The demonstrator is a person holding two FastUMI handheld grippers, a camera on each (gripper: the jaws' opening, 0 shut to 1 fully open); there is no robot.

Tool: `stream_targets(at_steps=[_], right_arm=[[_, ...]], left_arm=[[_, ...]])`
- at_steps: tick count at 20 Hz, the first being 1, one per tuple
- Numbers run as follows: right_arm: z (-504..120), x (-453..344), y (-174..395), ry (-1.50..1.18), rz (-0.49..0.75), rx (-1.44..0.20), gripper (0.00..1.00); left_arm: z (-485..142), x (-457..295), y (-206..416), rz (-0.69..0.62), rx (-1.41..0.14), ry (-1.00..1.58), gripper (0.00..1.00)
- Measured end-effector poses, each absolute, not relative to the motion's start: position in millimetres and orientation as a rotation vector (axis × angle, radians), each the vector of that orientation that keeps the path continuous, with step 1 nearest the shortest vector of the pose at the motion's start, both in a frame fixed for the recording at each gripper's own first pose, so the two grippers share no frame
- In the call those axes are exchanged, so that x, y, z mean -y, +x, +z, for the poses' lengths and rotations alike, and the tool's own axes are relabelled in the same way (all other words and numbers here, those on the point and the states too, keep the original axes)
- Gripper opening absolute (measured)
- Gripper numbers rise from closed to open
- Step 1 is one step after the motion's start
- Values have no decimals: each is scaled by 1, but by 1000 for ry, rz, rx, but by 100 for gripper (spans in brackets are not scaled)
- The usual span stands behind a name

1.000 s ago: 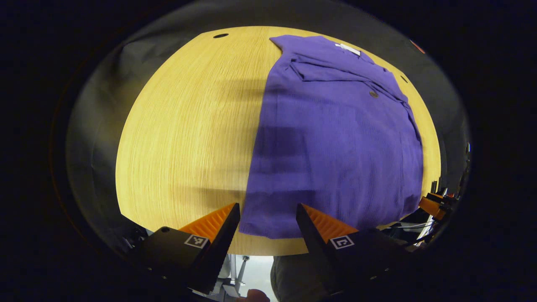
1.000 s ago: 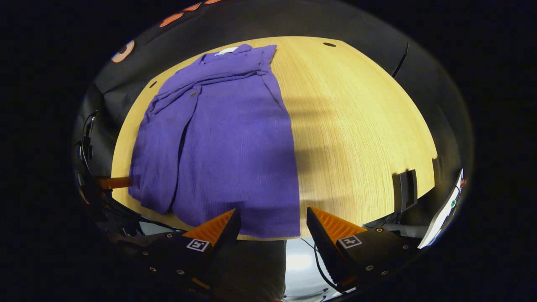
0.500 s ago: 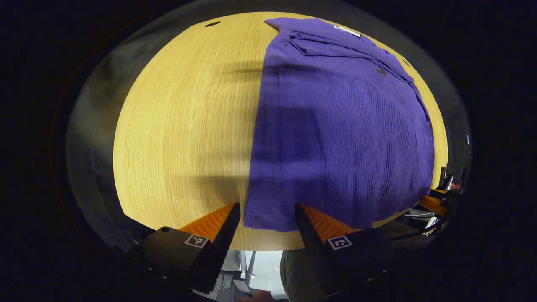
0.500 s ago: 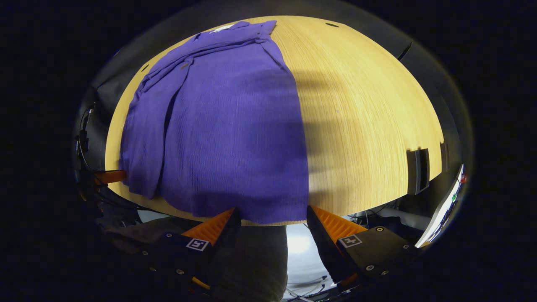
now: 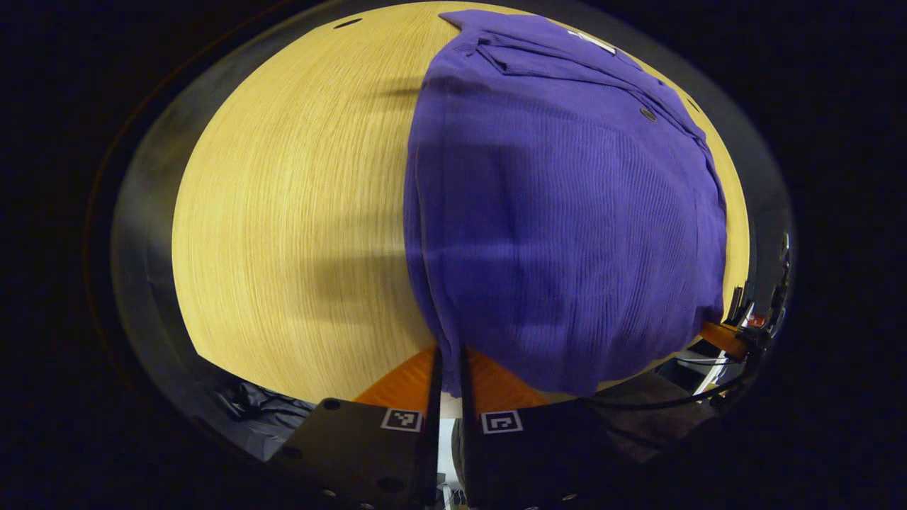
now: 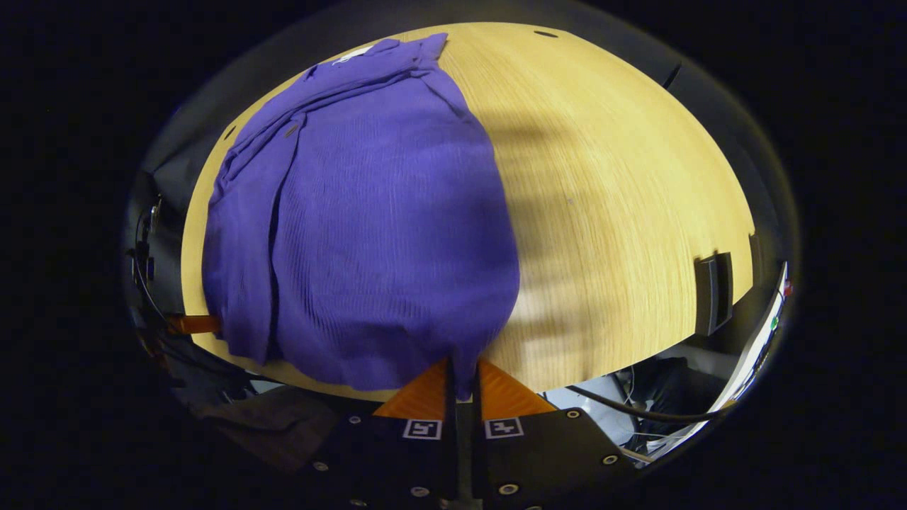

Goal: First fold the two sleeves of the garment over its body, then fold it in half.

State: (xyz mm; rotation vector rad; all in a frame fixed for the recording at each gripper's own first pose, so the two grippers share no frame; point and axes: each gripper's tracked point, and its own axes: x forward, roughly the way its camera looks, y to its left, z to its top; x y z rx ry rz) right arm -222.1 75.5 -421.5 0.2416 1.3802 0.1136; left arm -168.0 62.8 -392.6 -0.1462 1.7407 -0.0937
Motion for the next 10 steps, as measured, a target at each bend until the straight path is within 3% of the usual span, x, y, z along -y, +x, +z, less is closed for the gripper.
stream_targets(at_steps=[2,3,10], right_arm=[[-413,-79,-220,292,129,-1382,5],[-408,-78,-216,310,127,-1371,5],[-357,-70,-189,317,178,-1286,4]], left_arm=[[-388,-62,-174,-101,-1741,-176,16],[-383,-62,-169,-109,-1735,-182,10],[-341,-54,-143,-144,-1656,-184,10]])
